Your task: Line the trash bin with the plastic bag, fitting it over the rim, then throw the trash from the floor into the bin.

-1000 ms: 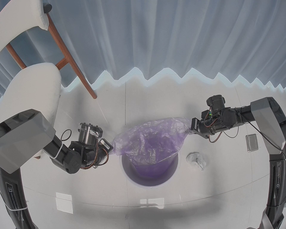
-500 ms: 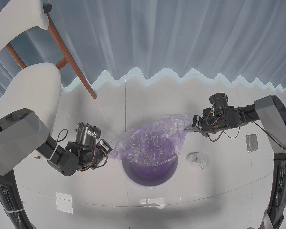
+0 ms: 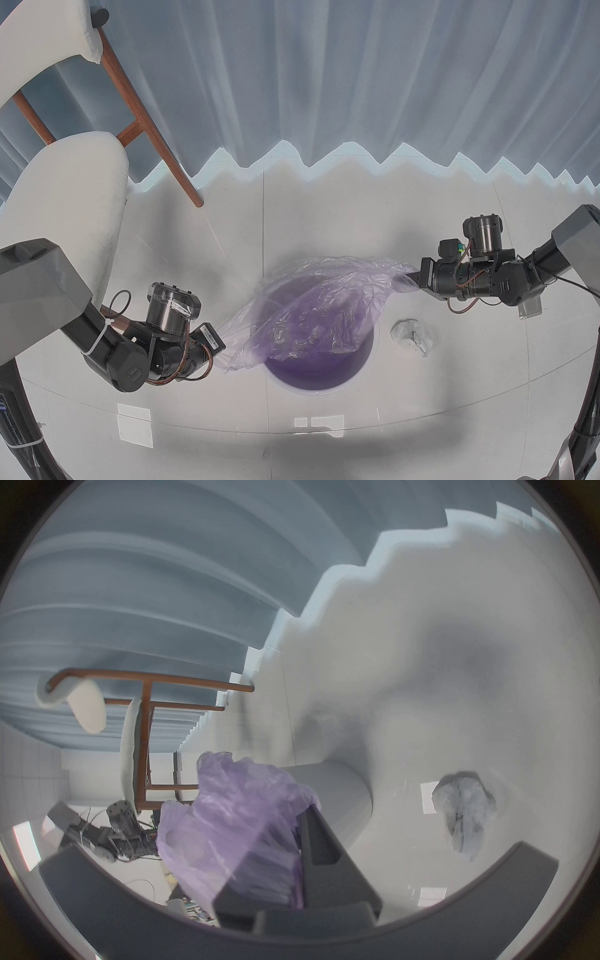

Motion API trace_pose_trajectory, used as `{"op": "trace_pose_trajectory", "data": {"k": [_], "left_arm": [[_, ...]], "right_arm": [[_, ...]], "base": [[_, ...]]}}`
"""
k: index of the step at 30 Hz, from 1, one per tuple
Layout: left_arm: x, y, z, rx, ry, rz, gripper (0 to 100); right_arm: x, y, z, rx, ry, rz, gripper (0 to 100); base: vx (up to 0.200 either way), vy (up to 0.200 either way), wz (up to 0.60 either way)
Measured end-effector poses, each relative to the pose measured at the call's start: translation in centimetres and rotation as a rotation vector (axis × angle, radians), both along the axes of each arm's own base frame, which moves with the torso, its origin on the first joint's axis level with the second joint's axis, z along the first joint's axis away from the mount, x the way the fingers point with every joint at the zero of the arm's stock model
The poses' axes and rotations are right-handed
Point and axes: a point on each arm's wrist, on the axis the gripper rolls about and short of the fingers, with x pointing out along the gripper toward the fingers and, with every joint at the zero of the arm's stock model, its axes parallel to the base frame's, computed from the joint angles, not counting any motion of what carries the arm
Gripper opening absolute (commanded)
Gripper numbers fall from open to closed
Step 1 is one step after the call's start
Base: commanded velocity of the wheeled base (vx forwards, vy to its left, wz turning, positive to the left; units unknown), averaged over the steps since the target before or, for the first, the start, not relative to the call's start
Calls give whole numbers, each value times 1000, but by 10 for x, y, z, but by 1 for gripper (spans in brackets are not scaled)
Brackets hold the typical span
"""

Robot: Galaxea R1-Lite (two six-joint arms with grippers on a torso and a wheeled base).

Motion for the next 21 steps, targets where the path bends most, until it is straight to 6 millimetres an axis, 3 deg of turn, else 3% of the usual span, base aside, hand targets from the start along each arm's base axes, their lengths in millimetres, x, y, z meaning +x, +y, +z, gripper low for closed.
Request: {"op": "trace_pose_trajectory", "data": {"k": [2,3,11,16,21], "left_arm": [[-1,1,-2,5,8,2,0],[-2,2,-3,5,9,3,0],[0,2,4,-29,-78,6,0],[-3,1,9,-39,-102,-3,0],[-8,-1,14,-46,-120,-13,0]], "right_arm": [[-6,-1,-4,2,-38,14,0],[-8,-2,-6,4,-57,20,100],[-15,-13,1,72,-53,-11,100],[-25,-12,21,225,113,-108,100],[-49,0,43,297,338,-162,100]], "base": [[0,0,0],[0,0,0],[0,0,0],[0,0,0],[0,0,0]]}}
